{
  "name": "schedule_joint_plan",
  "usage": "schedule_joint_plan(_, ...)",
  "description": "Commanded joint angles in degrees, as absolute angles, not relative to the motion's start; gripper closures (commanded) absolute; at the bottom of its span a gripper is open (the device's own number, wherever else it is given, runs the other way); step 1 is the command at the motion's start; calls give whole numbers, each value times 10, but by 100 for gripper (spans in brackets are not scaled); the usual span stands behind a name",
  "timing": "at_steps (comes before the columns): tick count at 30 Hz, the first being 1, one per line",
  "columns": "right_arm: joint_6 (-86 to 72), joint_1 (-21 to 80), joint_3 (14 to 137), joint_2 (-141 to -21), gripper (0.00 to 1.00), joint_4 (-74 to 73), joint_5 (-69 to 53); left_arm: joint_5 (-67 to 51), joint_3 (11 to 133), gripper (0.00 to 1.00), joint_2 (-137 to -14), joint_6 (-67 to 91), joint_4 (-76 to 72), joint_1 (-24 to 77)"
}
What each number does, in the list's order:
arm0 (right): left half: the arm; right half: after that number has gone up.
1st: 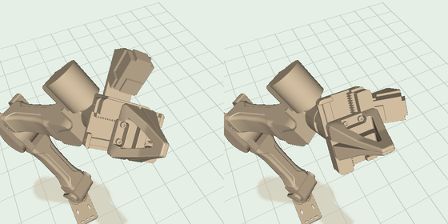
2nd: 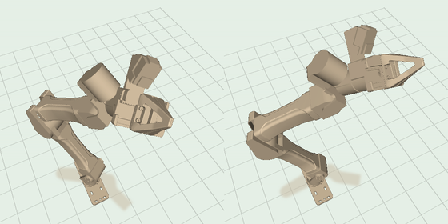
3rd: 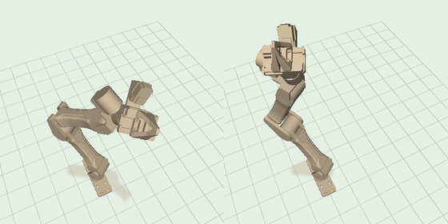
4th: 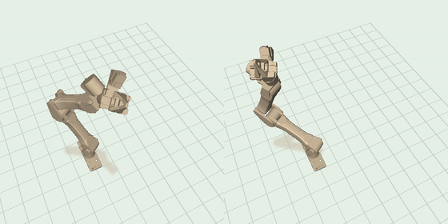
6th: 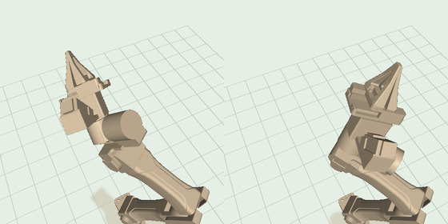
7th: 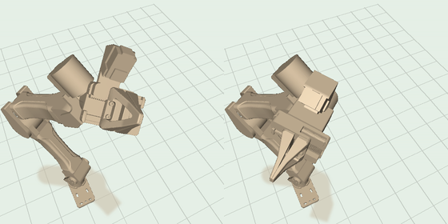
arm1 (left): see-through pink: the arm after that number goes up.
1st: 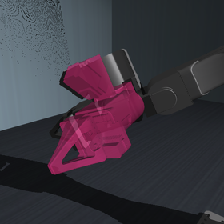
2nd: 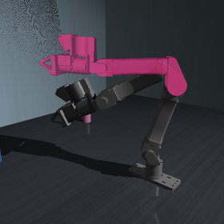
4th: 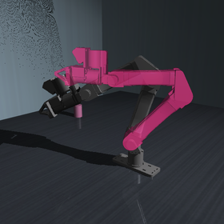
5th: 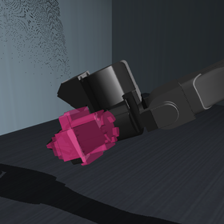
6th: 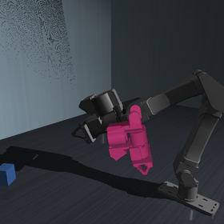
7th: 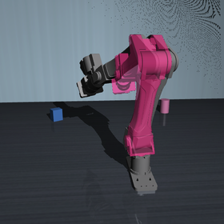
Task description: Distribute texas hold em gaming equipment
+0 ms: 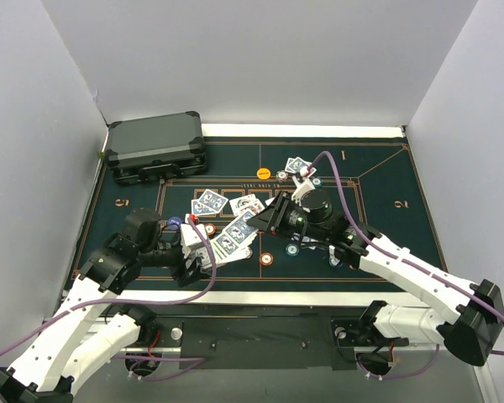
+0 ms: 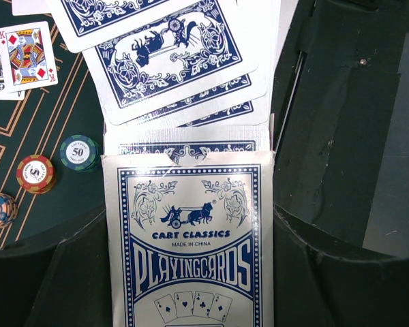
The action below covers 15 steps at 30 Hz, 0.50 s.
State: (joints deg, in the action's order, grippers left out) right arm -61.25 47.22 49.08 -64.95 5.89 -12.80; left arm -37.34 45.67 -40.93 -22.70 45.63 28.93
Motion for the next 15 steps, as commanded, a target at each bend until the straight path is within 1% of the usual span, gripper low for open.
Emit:
schedule_joint_plan(1,-599,470,489,-620,76,62,-109,-384,471,100,-401,-222,425,289)
schedule_joint_plan(6,-597,470,484,-609,81,55,-107,-383,472,100,-401,-221,427,289)
schedule_joint_plan(15,-577,470,486,-595,84,26,-98,-386,474,100,-405,-218,425,289)
